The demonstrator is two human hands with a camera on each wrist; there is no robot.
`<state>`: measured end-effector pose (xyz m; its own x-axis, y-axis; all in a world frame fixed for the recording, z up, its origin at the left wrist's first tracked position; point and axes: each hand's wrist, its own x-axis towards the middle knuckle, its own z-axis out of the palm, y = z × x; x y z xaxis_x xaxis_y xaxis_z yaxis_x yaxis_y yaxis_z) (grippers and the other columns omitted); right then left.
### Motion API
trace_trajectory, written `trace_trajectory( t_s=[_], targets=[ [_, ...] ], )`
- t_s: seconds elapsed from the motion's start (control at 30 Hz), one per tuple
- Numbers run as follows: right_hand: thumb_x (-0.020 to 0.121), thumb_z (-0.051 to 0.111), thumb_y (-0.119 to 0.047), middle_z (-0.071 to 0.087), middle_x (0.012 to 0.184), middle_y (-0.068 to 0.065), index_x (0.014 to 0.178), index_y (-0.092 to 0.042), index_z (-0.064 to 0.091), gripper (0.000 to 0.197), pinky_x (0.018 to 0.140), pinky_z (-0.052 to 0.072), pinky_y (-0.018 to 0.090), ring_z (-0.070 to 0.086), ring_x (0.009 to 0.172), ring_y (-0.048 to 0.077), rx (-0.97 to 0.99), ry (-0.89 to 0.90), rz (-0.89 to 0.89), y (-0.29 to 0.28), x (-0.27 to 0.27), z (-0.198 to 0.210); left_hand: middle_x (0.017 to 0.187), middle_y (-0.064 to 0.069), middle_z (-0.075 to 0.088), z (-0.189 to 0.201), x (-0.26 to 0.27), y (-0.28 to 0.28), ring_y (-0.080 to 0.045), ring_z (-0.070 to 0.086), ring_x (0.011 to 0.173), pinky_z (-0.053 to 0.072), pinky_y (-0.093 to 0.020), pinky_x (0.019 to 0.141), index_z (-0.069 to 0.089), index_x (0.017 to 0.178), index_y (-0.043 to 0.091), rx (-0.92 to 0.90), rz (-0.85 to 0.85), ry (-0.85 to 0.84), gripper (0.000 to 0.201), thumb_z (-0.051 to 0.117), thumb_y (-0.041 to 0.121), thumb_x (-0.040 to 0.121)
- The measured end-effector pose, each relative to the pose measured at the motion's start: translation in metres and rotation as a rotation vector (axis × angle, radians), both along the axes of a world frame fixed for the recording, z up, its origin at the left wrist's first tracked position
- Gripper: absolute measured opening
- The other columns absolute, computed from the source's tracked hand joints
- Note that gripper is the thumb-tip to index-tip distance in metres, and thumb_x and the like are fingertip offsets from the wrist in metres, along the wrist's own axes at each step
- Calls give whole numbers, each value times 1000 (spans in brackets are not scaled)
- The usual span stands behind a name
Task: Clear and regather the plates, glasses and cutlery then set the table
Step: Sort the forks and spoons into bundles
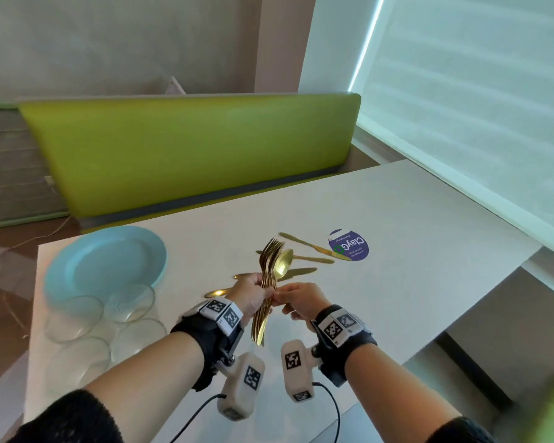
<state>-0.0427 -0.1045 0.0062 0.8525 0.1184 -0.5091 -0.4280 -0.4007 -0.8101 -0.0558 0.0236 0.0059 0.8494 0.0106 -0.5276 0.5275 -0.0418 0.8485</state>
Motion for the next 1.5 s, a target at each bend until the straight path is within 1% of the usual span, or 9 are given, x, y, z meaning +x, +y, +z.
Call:
trace_trajectory(
  t_s=[0.2, 0.37, 0.63, 0.83, 0.97, 1.03, 1.17, 1.3, 1.5],
  targets=[
    [88, 63, -17, 65, 69, -5, 75, -16, 64, 13, 48, 35, 17, 49, 54, 6, -53, -54, -21, 29, -70, 7, 90, -14, 61, 5, -68, 27, -24, 59, 77, 51, -31, 60, 57, 105, 7, -103, 19, 12, 13, 51, 6, 94],
    [89, 62, -14, 66, 68, -6, 77, -16, 65, 12, 46, 35, 16, 49, 53, 5, -78, -79, 18, 43, -114, 11, 82, -10, 60, 7, -111, 40, -18, 57, 70, 51, -29, 59, 57, 99, 5, -116, 9, 7, 10, 50, 12, 96],
    [88, 61, -13, 65, 72, -5, 101, -5, 71, 18, 48, 38, 16, 50, 55, 5, -220, -94, 198, 66, -152, 13, 80, -12, 60, 2, -152, 65, -20, 58, 71, 48, -29, 54, 54, 87, 8, -71, -12, 45, 8, 54, 12, 94],
    [89, 61, -22, 61, 74, -8, 110, -9, 67, 25, 55, 43, 18, 54, 59, 4, -421, -14, 471, 72, -165, 9, 79, -8, 64, -27, -184, 96, -18, 57, 67, 46, -27, 65, 60, 88, 11, 428, -148, 9, 10, 56, 20, 91],
    [90, 59, -23, 58, 70, -11, 110, -9, 67, 25, 51, 42, 16, 54, 59, 3, -518, -22, 494, 68, -168, 7, 103, -13, 69, -33, -202, 121, -26, 64, 100, 45, -28, 82, 65, 103, 9, 836, -375, 17, 28, 47, 28, 94],
    [91, 59, -23, 57, 70, -11, 111, -9, 66, 26, 49, 41, 15, 54, 58, 3, -563, -26, 506, 64, -168, 7, 109, -13, 67, -35, -207, 131, -26, 62, 103, 42, -28, 80, 64, 107, 6, 934, -441, 30, 34, 41, 29, 96],
    [91, 59, -24, 60, 73, -9, 112, -9, 66, 27, 47, 40, 14, 54, 57, 2, -598, -20, 500, 59, -167, 3, 123, -12, 63, -46, -212, 143, -27, 57, 116, 42, -28, 93, 62, 118, 6, 1019, -482, 34, 35, 46, 28, 95],
    [91, 58, -27, 64, 89, -2, 110, -10, 66, 26, 52, 43, 15, 57, 63, 8, -659, -37, 526, 56, -168, 0, 123, -11, 63, -63, -212, 147, -25, 57, 116, 42, -27, 93, 61, 118, 7, 1041, -461, 23, 32, 50, 24, 93],
    [91, 59, -27, 62, 89, -1, 110, -11, 67, 26, 47, 39, 12, 55, 61, 6, -702, -32, 520, 47, -171, -9, 122, -8, 64, -90, -211, 150, -27, 58, 116, 43, -30, 95, 60, 117, 11, 1018, -353, 6, 31, 52, 26, 91]
  ],
)
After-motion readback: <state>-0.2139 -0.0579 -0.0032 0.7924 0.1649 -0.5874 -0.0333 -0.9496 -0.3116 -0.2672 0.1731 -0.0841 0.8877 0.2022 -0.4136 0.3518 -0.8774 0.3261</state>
